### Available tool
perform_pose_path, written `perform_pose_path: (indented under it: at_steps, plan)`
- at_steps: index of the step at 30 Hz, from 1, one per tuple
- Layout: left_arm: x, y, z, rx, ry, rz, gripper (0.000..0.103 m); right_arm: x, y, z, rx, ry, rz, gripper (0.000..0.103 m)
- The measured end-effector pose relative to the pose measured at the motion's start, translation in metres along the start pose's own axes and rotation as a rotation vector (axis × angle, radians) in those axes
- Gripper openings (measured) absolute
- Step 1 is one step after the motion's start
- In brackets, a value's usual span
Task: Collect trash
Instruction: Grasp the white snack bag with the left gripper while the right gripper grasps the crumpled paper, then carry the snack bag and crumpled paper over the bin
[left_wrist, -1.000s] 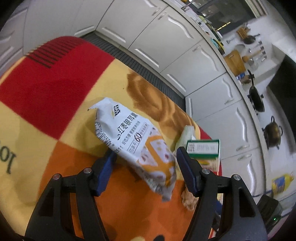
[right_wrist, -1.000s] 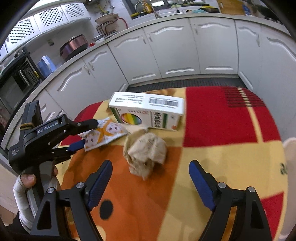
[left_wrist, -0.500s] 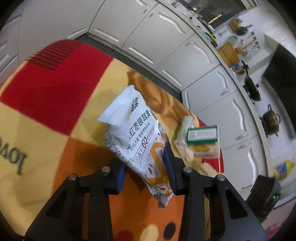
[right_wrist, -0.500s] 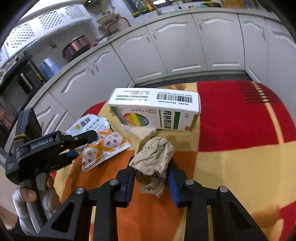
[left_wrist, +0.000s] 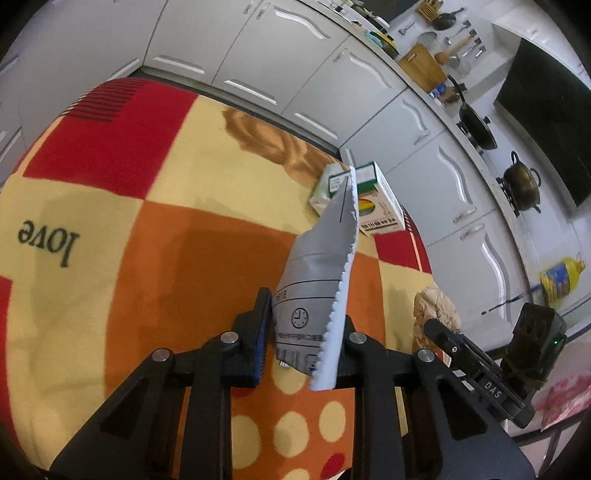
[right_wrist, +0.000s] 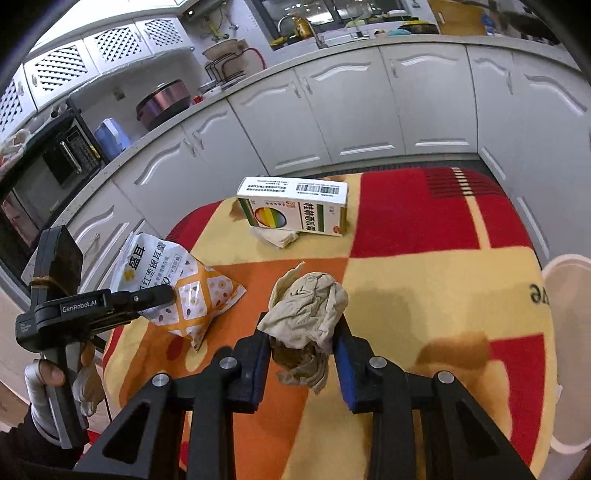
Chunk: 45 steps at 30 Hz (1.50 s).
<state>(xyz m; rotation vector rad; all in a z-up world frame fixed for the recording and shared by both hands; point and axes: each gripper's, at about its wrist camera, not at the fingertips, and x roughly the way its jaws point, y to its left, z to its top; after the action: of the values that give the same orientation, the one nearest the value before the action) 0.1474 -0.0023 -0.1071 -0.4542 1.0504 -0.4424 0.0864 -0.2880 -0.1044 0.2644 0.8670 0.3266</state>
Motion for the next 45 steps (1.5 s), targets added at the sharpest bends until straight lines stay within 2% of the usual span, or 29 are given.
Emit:
perform_pose_path:
  at_steps: [2, 3, 5, 7, 9, 10, 11, 12, 16, 26, 36, 45]
  plan:
    - [0.003, -0.003, -0.001, -0.012, -0.013, 0.005, 0.027, -0.003, 0.000, -0.002, 0.005, -0.002, -0.002, 0.030]
    - [0.005, -0.003, -0.002, -0.013, -0.012, 0.005, 0.041, -0.004, 0.000, -0.003, 0.006, -0.002, -0.001, 0.030]
    - [0.011, -0.006, -0.003, -0.007, -0.036, 0.014, 0.061, -0.006, 0.001, -0.005, 0.005, -0.003, -0.003, 0.030]
    - [0.019, -0.010, -0.005, -0.005, -0.046, 0.031, 0.061, -0.007, 0.001, -0.006, 0.006, -0.004, -0.005, 0.030]
    - [0.026, -0.010, -0.005, -0.007, -0.046, 0.031, 0.057, -0.010, 0.001, -0.007, 0.006, -0.007, -0.007, 0.030]
    - [0.027, -0.009, -0.005, -0.012, -0.046, 0.031, 0.051, -0.012, 0.000, -0.008, 0.004, -0.009, -0.009, 0.030]
    - [0.029, -0.009, -0.004, -0.016, -0.039, 0.028, 0.037, -0.014, 0.000, -0.009, 0.003, -0.012, -0.011, 0.030]
    - [0.029, -0.008, -0.004, -0.018, -0.029, 0.023, 0.028, -0.015, 0.000, -0.010, 0.002, -0.014, -0.013, 0.030]
    - [0.019, -0.014, -0.004, 0.020, -0.024, -0.005, 0.016, -0.022, -0.001, -0.009, 0.009, -0.029, -0.017, 0.030]
    - [0.006, -0.059, -0.012, 0.126, -0.006, -0.086, 0.015, -0.044, -0.005, -0.010, 0.007, -0.074, -0.038, 0.030]
    - [0.022, -0.111, -0.020, 0.210, 0.023, -0.122, 0.015, -0.073, -0.033, -0.015, 0.055, -0.117, -0.095, 0.030]
    - [0.050, -0.166, -0.029, 0.303, 0.063, -0.149, 0.015, -0.103, -0.064, -0.024, 0.090, -0.148, -0.181, 0.030]
